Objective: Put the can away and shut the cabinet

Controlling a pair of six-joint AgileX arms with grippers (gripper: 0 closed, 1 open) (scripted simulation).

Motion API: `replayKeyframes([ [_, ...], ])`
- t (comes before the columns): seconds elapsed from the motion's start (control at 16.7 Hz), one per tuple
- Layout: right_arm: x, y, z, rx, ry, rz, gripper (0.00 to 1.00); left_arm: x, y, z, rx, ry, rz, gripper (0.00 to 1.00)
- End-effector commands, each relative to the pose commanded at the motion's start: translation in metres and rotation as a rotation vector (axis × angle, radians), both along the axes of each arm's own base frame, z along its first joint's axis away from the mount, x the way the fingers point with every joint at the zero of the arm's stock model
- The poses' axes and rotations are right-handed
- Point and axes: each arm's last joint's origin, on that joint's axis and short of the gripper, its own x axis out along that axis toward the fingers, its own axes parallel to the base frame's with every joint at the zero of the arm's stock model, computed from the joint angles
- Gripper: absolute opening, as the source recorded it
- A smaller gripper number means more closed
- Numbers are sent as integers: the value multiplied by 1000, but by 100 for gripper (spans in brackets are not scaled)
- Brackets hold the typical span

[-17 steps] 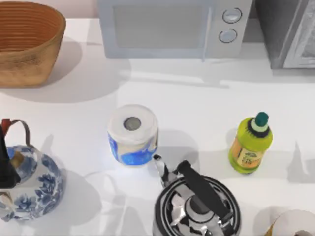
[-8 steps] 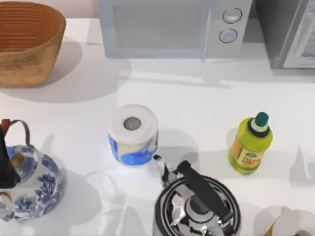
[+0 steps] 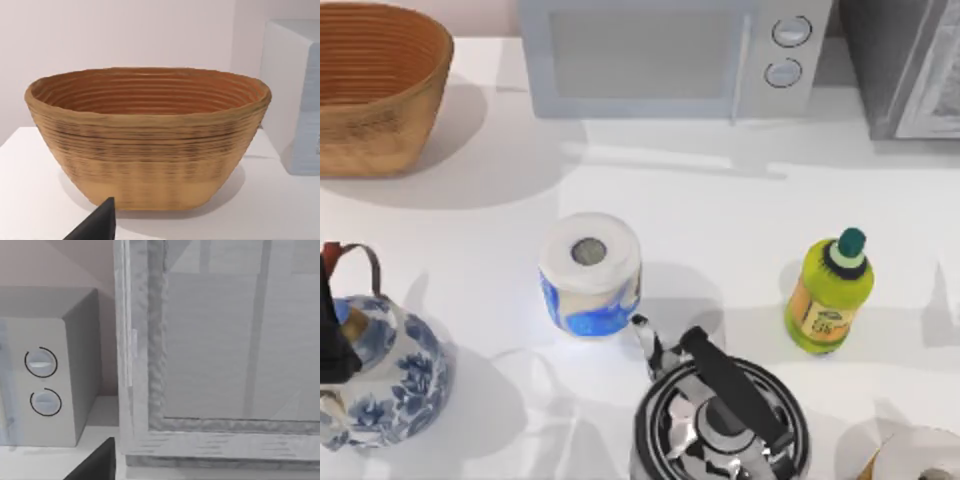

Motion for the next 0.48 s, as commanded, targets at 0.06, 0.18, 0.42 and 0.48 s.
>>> replayKeyframes([
  [0.06, 6, -7, 4, -1, 2, 3, 100, 0, 0, 0, 0, 0, 0, 100],
  [0.18, 19, -25, 10, 1, 13, 7, 100, 0, 0, 0, 0, 0, 0, 100],
  [0.42, 41, -77, 10, 13, 32, 1, 100, 0, 0, 0, 0, 0, 0, 100],
  [0.48, 44, -92, 8, 15, 33, -4, 100, 0, 0, 0, 0, 0, 0, 100],
])
